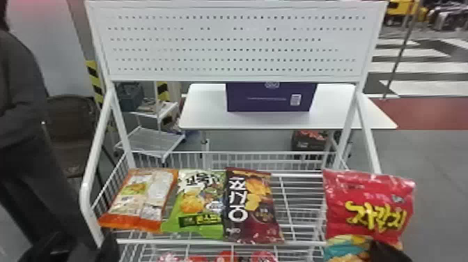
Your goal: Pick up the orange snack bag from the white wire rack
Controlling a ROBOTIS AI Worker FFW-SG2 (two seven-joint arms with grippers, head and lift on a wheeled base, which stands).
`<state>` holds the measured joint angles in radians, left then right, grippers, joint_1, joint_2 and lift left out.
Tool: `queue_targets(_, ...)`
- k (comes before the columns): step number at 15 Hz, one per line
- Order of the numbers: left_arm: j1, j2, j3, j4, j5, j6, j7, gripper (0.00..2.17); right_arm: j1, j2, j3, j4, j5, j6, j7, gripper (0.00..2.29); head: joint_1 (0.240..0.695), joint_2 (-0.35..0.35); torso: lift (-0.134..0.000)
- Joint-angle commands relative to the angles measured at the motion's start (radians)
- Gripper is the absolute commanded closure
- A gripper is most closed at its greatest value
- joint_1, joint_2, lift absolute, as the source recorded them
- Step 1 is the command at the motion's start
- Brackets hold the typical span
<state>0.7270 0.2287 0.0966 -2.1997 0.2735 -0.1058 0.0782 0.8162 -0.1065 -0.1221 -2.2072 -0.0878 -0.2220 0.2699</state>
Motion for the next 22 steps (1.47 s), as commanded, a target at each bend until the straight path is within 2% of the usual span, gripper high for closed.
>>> queue_targets(1, 0.003, 0.004, 0.000, -0.002, 0.000, -0.002, 0.000, 0.09, 0.003, 0.001, 0.001, -0.002, -0.006, 0.000, -0.003, 2.22, 0.499, 0.000, 0.000)
queue_targets(8, 0.006, 0.003, 0.000, 0.000, -0.002, -0.002, 0.000, 0.09, 0.003, -0.001, -0.010, 0.006, -0.015, 0.000, 0.000, 2.22, 0.499, 0.000, 0.000)
queue_targets(11, -0.020, 0.003, -0.023, 0.023, -0.025, 0.001, -0.002, 0.09, 0.006, -0.001, -0.016, 0.007, -0.017, 0.000, -0.001, 2.22, 0.499, 0.000, 0.000)
queue_targets(16, -0.278, 0.009, -0.152, 0.189, -0.088, 0.127, -0.002, 0.15, 0.008, 0.007, -0.008, 0.004, -0.015, -0.003, 0.000, 2.22, 0.499, 0.000, 0.000)
queue_targets(20, -0.520, 0.006, -0.207, 0.410, -0.076, 0.234, 0.011, 0.15, 0.012, 0.008, 0.001, -0.002, -0.013, -0.003, 0.002, 2.22, 0.499, 0.000, 0.000)
queue_targets(22, -0.586, 0.004, -0.213, 0.488, -0.073, 0.246, 0.012, 0.15, 0.015, 0.008, 0.001, -0.005, -0.013, -0.003, 0.003, 2.22, 0.499, 0.000, 0.000)
